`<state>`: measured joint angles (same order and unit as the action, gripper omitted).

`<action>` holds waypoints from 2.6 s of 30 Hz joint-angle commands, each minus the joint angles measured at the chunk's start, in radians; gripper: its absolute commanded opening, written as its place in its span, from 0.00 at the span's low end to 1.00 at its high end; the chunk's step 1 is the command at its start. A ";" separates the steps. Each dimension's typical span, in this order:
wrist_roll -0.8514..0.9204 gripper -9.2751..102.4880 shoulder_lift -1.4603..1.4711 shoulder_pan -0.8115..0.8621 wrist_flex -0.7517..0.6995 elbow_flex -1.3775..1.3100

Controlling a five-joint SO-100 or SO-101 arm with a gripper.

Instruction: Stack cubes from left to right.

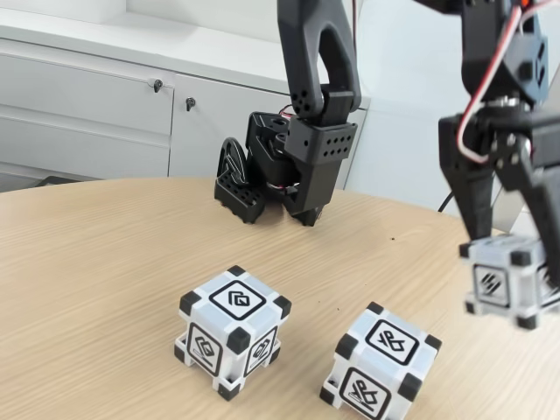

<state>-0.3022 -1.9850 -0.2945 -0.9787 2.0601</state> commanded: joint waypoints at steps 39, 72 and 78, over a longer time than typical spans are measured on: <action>0.222 0.22 -0.232 0.776 -0.244 -0.032; 0.305 0.22 -0.209 0.917 -0.272 -0.017; 0.302 0.22 -0.204 0.917 -0.272 -0.017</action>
<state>-0.0031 -2.1875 0.6136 -1.2609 2.0601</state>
